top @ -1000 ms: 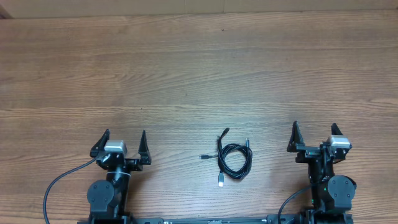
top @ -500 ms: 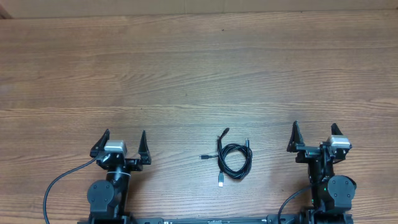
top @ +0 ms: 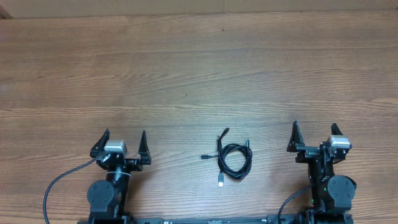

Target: Untangle cables

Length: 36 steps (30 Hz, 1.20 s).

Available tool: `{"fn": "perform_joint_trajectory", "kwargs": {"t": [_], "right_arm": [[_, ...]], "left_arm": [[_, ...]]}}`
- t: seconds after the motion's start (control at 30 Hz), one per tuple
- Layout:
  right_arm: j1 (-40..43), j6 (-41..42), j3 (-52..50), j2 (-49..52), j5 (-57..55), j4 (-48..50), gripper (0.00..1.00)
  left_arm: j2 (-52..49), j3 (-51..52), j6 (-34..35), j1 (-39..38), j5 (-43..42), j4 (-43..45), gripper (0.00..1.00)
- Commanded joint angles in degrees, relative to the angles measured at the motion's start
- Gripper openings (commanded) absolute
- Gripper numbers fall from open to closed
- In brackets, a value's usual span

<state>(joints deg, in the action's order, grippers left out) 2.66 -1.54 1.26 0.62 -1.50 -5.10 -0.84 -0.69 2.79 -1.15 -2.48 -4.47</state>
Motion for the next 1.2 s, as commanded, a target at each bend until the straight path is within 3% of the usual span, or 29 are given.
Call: {"fn": "perform_joint_trajectory", "kwargs": {"t": [0.0,0.8,1.0,1.1,1.17], "right_arm": [[0.4,-0.2,-0.8,-0.5,0.1,0.4,1.00],[0.4,-0.2,-0.8,-0.5,0.1,0.4,1.00],[0.4,-0.3,-0.8,-0.5,0.1,0.4,1.00],[0.4,-0.2,-0.8,-0.5,0.1,0.4,1.00],[0.4,-0.2,-0.8,-0.5,0.1,0.4,1.00]], "left_arm": [[0.6,0.4,-1.1,-0.3,0.5,0.1,0.99],[0.6,0.4,-1.1,-0.3,0.5,0.1,1.00],[0.6,0.4,-2.8,-0.3,4.6,1.0,0.99],[0.6,0.4,-2.6,-0.3,1.5,2.7,1.00],[0.6,0.4,-3.7,-0.3,-6.3,5.8,0.99]]}}
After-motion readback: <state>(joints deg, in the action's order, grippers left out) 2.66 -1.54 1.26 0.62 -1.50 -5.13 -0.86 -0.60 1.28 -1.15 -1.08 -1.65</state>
